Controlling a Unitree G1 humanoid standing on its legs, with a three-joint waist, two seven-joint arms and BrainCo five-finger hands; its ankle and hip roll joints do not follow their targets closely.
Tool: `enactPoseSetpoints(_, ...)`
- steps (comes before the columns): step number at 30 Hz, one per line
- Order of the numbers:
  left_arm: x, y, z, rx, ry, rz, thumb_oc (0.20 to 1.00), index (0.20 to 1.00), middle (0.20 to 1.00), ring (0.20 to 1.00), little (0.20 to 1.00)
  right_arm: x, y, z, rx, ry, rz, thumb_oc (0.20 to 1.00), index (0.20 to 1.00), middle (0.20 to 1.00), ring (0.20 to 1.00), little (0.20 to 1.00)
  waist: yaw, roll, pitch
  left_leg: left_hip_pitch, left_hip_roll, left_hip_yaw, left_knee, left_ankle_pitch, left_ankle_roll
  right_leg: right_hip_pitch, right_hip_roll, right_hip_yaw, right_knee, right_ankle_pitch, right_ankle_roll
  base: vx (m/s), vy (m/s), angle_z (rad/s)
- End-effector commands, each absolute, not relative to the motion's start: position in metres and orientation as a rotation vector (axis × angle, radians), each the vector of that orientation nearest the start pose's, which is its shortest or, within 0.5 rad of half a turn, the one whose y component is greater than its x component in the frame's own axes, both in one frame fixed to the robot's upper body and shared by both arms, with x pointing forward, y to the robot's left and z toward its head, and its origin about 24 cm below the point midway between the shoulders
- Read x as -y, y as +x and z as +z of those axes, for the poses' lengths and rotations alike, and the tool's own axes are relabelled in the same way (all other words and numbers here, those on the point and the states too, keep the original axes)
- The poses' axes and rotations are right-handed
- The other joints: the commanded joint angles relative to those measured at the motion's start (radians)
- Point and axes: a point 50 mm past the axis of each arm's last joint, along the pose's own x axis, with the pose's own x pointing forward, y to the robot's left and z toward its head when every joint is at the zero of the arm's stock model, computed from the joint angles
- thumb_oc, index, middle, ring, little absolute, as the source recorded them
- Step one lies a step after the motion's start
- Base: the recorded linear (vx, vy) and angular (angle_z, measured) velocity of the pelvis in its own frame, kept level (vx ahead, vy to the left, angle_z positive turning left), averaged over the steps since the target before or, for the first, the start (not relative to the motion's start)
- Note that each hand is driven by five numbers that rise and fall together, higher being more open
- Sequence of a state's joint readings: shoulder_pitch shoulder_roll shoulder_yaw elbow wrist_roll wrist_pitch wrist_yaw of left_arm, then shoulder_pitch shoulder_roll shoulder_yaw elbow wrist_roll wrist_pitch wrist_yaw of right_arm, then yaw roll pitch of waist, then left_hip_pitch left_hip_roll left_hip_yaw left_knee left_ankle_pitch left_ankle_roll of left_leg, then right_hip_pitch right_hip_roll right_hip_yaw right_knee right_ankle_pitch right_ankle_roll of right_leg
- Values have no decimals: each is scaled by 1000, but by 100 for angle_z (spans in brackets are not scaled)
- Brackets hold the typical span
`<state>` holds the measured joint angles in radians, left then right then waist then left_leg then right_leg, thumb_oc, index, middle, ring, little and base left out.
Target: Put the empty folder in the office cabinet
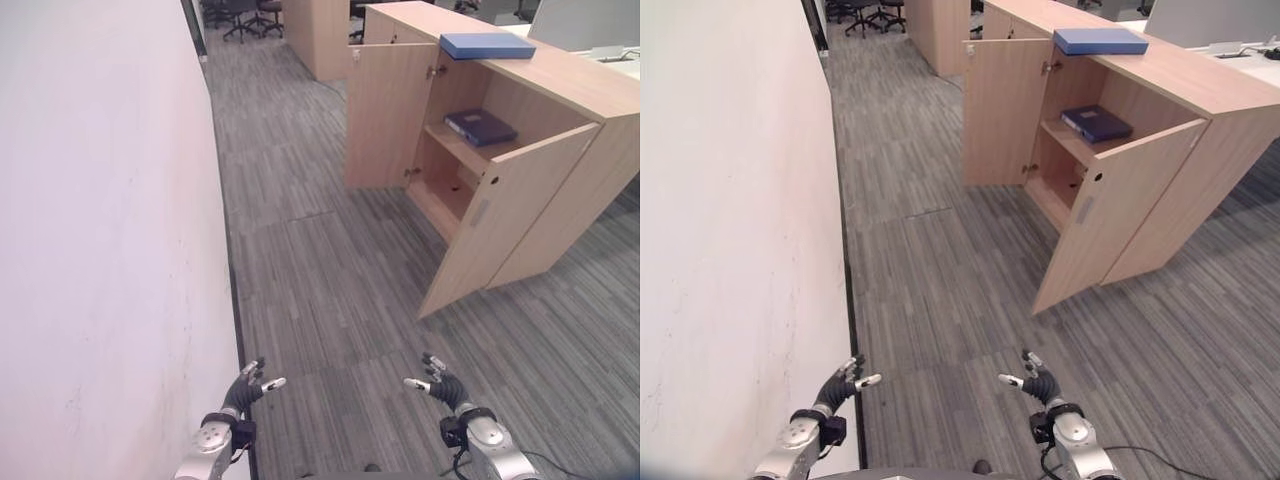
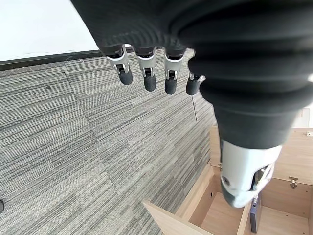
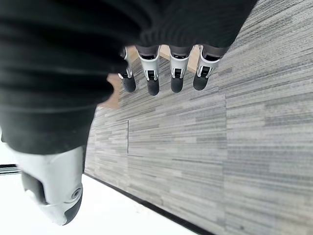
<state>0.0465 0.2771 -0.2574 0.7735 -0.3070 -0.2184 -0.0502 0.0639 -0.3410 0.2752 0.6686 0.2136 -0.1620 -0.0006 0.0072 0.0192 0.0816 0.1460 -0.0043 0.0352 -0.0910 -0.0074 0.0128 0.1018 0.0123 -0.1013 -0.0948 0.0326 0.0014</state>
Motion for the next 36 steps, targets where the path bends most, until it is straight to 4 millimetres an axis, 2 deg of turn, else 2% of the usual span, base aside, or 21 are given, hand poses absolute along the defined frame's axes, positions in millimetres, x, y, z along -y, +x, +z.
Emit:
enactPoseSetpoints(1,-200,192,-97,-558,56,-62,1000,1000,1000,1000,1000,211,194,-85,-540,-196,70,1000,1000,1000,1000,1000,-1,-48,7,-6,11,-5,4,-28,-51,70,-85,-8,42,-99,114,5,-27,5)
enactPoseSetpoints(7,-199,198,-93,-540,54,-69,1000,1000,1000,1000,1000,214,196,-84,-539,-199,62,1000,1000,1000,1000,1000,-3,-48,13,-18,13,-10,4,-22,-54,52,-81,-14,62,-106,110,-18,-36,6)
enactPoseSetpoints(11,-200,201,-91,-531,47,-63,1000,1000,1000,1000,1000,214,198,-82,-530,-197,72,1000,1000,1000,1000,1000,-9,-41,33,-15,32,-10,10,-22,-53,0,-71,-5,164,-141,103,-8,-56,5)
enactPoseSetpoints(13,-200,202,-91,-531,30,-51,1000,1000,1000,1000,1000,215,200,-81,-528,-199,69,1000,1000,1000,1000,1000,-5,-47,50,-54,46,-4,93,-37,-60,-20,-60,-10,208,-165,87,2,-120,4)
enactPoseSetpoints(15,-199,202,-92,-534,24,-61,1000,1000,1000,1000,1000,219,200,-79,-518,-198,62,1000,1000,1000,1000,1000,-3,-56,61,-98,58,8,184,-45,-83,-6,-52,-19,208,-178,73,44,-169,1)
enactPoseSetpoints(16,-198,203,-91,-528,21,-65,1000,1000,1000,1000,1000,220,200,-77,-509,-198,56,1000,1000,1000,1000,1000,-1,-62,70,-135,56,9,248,-36,-95,2,-53,-19,204,-179,67,9,-164,4)
enactPoseSetpoints(17,-196,205,-90,-524,15,-68,1000,1000,1000,1000,1000,224,201,-75,-501,-201,45,1000,1000,1000,1000,1000,2,-71,88,-216,61,-3,385,11,-116,13,-57,-17,201,-180,55,-14,-102,20)
enactPoseSetpoints(18,-196,205,-90,-524,15,-68,1000,1000,1000,1000,1000,224,201,-75,-501,-201,45,1000,1000,1000,1000,1000,0,-70,87,-222,62,-6,391,8,-116,10,-56,-19,201,-180,54,99,-110,18)
enactPoseSetpoints(19,-194,204,-92,-531,-6,-59,1000,1000,1000,1000,1000,227,203,-75,-503,-204,30,1000,1000,1000,1000,1000,14,-70,99,-317,51,-33,427,49,-114,24,-57,-4,209,-204,46,273,-60,5)
enactPoseSetpoints(20,-193,200,-95,-547,-7,-63,1000,1000,1000,1000,1000,227,202,-76,-510,-205,24,1000,1000,1000,1000,1000,33,-69,93,-372,50,-34,370,38,-102,45,-49,12,206,-233,45,282,-59,-4)
enactPoseSetpoints(21,-193,199,-95,-548,-7,-63,1000,1000,1000,1000,1000,227,202,-76,-511,-204,24,1000,1000,1000,1000,1000,34,-71,94,-370,49,-32,370,37,-102,46,-51,13,208,-236,45,262,-9,7)
enactPoseSetpoints(24,-193,196,-98,-568,4,-67,1000,1000,1000,1000,1000,228,202,-76,-513,-210,19,1000,1000,1000,1000,1000,63,-53,100,-434,83,-39,229,130,-106,102,-22,49,208,-291,38,281,11,-10)
enactPoseSetpoints(27,-195,195,-98,-570,3,-56,1000,1000,1000,1000,1000,226,202,-79,-523,-208,17,1000,1000,1000,1000,1000,90,-51,114,-497,95,-36,111,150,-107,153,-12,101,230,-347,30,296,6,-11)
enactPoseSetpoints(28,-195,195,-98,-570,3,-56,1000,1000,1000,1000,1000,226,202,-79,-522,-207,17,1000,1000,1000,1000,1000,90,-52,114,-496,95,-36,111,150,-107,153,-13,101,230,-348,30,343,40,-28)
enactPoseSetpoints(29,-197,193,-99,-576,-1,-44,1000,1000,1000,1000,1000,224,202,-81,-532,-209,24,1000,1000,1000,1000,1000,103,-48,114,-522,104,-43,62,160,-109,183,-6,142,238,-375,27,234,33,-62)
enactPoseSetpoints(30,-198,193,-99,-576,-1,-43,1000,1000,1000,1000,1000,224,202,-81,-532,-209,25,1000,1000,1000,1000,1000,104,-52,116,-517,102,-40,58,162,-109,185,-9,143,240,-378,27,488,86,-77)
enactPoseSetpoints(32,-202,186,-103,-600,2,-22,1000,1000,1000,1000,1000,222,200,-84,-550,-230,43,1000,1000,1000,1000,1000,128,-51,110,-567,126,-40,47,189,-120,252,-15,204,228,-410,31,471,113,-65)
enactPoseSetpoints(35,-206,177,-108,-630,2,-9,1000,1000,1000,1000,1000,219,196,-88,-574,-227,63,1000,1000,1000,1000,1000,149,-58,86,-565,126,-32,48,217,-122,299,-40,250,207,-417,37,392,138,-79)
enactPoseSetpoints(36,-206,175,-110,-642,14,-11,1000,1000,1000,1000,1000,218,193,-90,-584,-227,66,1000,1000,1000,1000,1000,160,-49,72,-569,136,-38,57,259,-127,310,-45,269,193,-402,47,344,171,-101)
